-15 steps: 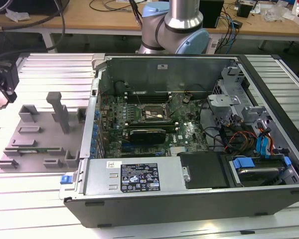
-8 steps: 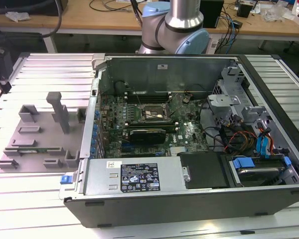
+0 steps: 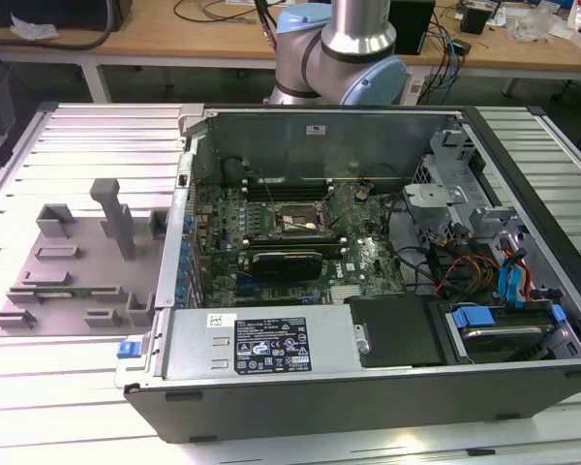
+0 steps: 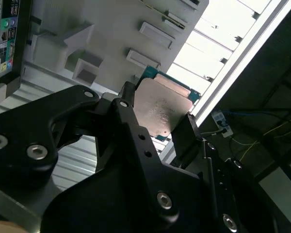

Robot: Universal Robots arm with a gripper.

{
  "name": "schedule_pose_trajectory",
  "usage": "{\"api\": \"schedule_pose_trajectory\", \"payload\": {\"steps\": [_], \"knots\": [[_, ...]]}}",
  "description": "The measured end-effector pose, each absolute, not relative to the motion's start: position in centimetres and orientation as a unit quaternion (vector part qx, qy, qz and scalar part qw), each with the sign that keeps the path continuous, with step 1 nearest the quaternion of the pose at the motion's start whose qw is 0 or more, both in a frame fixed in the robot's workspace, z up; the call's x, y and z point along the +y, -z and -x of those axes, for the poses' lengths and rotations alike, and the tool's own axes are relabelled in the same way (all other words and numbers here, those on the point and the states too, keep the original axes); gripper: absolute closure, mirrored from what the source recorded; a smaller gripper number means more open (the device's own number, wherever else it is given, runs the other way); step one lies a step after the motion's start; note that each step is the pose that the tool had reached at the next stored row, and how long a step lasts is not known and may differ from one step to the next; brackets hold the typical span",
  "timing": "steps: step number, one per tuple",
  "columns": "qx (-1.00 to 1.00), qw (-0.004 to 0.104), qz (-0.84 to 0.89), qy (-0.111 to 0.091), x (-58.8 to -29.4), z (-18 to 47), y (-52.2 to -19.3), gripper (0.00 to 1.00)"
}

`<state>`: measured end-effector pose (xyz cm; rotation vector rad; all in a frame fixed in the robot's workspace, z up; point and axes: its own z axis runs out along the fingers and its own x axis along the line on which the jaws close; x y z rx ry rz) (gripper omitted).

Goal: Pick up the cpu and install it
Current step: 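Pick up the cpu and move it towards the insertion slot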

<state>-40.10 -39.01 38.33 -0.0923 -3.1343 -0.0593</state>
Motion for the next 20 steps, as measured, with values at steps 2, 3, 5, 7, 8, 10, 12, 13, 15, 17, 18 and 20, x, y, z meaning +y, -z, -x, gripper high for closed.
{"api": "schedule_pose_trajectory", "payload": {"steps": [2, 3, 5, 7, 8, 10, 12, 13, 15, 17, 18, 20], "knots": [[-0.999, 0.003, 0.029, 0.019, -39.0, 40.1, -39.1, 0.45], [-0.999, 0.003, 0.029, 0.019, -39.0, 40.1, -39.3, 0.45], [-0.999, 0.003, 0.029, 0.019, -39.0, 40.1, -39.8, 0.45], [-0.999, 0.002, 0.029, 0.019, -39.0, 40.1, -39.9, 0.45], [-0.999, 0.002, 0.029, 0.019, -39.0, 40.1, -39.9, 0.45], [-0.999, 0.003, 0.029, 0.019, -39.0, 40.1, -39.9, 0.45], [-0.999, 0.002, 0.029, 0.019, -39.0, 39.6, -39.9, 0.45], [-0.999, 0.003, 0.029, 0.019, -39.0, 39.5, -39.9, 0.45], [-0.999, 0.002, 0.029, 0.019, -39.0, 38.7, -39.9, 0.45], [-0.999, 0.002, 0.029, 0.019, -39.0, 38.2, -39.9, 0.45], [-0.999, 0.002, 0.029, 0.019, -39.0, 38.0, -39.9, 0.45], [-0.999, 0.002, 0.029, 0.019, -39.0, 37.7, -39.9, 0.45]]}}
